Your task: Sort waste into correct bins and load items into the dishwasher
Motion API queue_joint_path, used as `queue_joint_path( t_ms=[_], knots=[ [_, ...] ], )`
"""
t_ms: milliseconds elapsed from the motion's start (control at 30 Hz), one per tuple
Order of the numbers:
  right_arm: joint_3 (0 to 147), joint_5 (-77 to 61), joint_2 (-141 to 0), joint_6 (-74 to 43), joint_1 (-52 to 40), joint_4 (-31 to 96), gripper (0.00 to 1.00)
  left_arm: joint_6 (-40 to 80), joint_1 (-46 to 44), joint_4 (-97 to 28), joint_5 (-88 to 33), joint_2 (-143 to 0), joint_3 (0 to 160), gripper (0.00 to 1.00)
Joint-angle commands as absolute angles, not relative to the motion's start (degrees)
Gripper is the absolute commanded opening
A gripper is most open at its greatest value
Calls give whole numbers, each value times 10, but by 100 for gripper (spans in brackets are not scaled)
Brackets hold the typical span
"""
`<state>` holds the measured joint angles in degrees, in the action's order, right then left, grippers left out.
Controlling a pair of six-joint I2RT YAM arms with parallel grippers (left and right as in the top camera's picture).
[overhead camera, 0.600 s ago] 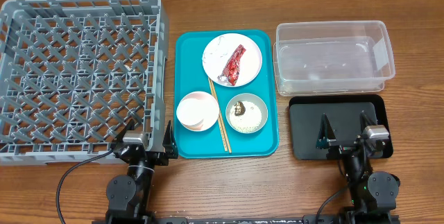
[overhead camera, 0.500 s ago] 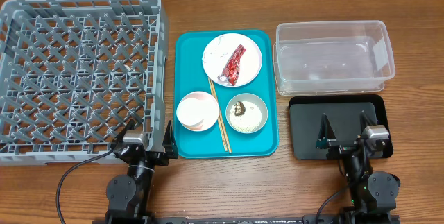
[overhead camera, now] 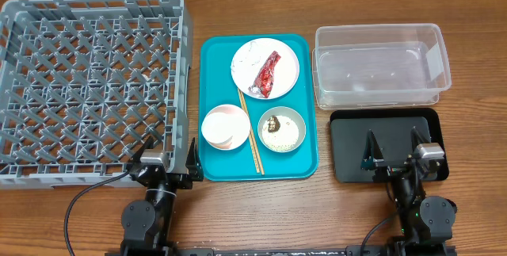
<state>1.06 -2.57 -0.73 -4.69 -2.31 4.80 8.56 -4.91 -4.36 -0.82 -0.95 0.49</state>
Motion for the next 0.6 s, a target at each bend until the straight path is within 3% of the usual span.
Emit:
queue_joint_path(
  t_ms=[0, 567],
  knots=[
    [5, -22, -3, -46, -26, 46, 100, 73, -51, -45, -10, -7, 3, 100],
    [5, -26, -3, -46, -26, 46, 100, 73, -51, -45, -11, -7, 3, 100]
  ],
)
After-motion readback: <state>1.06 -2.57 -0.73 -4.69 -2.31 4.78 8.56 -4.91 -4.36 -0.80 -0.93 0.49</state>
